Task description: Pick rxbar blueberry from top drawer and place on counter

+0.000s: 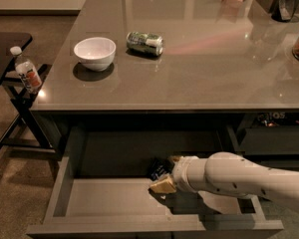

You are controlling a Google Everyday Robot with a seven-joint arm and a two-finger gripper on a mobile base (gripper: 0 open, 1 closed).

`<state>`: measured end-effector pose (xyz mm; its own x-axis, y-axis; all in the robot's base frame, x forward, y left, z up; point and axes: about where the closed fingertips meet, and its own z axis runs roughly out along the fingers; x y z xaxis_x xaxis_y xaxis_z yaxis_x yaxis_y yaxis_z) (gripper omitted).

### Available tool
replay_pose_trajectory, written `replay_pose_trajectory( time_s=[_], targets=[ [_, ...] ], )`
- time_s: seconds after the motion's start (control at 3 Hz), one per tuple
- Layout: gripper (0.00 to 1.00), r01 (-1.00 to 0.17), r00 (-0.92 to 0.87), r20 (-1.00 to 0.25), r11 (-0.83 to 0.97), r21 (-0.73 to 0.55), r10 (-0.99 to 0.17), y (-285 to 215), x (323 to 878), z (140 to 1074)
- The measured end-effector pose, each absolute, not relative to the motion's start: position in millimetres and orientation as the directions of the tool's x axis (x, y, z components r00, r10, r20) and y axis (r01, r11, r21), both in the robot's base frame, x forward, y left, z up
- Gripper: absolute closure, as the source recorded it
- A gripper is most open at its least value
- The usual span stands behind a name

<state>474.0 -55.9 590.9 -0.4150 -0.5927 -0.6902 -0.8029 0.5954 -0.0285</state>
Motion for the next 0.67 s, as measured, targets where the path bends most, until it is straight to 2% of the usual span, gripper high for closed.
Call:
replay_pose_trajectory(
  time_s=[0.67],
  targets=[
    [0.88,-0.803,-0.415,-0.69,0.595,-0.029,-0.593,-55.9,474.0,590.9]
  ],
)
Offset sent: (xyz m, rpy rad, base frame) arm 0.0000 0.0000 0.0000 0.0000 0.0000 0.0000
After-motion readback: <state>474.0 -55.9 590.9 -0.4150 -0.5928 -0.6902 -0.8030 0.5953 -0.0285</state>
